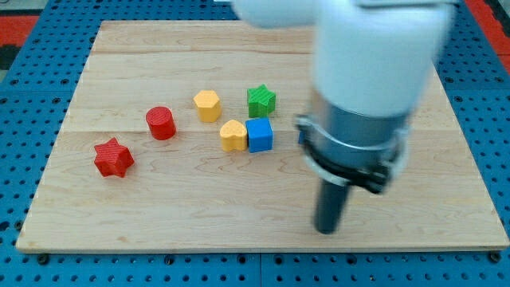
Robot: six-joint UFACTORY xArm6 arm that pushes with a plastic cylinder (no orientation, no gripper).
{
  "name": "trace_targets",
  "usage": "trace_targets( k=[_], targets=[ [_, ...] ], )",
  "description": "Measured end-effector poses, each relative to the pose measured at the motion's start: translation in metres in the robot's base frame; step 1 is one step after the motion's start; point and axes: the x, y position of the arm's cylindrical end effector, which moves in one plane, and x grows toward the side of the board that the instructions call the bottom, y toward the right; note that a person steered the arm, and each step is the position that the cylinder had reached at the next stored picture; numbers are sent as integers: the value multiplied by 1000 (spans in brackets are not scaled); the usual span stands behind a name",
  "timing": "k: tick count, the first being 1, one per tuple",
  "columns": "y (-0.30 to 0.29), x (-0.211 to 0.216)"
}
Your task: Move the yellow heart to the blue blocks
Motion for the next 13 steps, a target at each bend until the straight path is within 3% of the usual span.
trace_targets(
  k=[1, 3, 5, 6, 7, 8, 9, 10, 11, 13],
  targets=[
    [68, -10],
    [42, -9],
    [62, -3],
    [45, -46],
    [88, -85],
    [45, -114],
    [31, -80],
    [50, -115],
    [15, -162],
    [-42, -158]
  ],
)
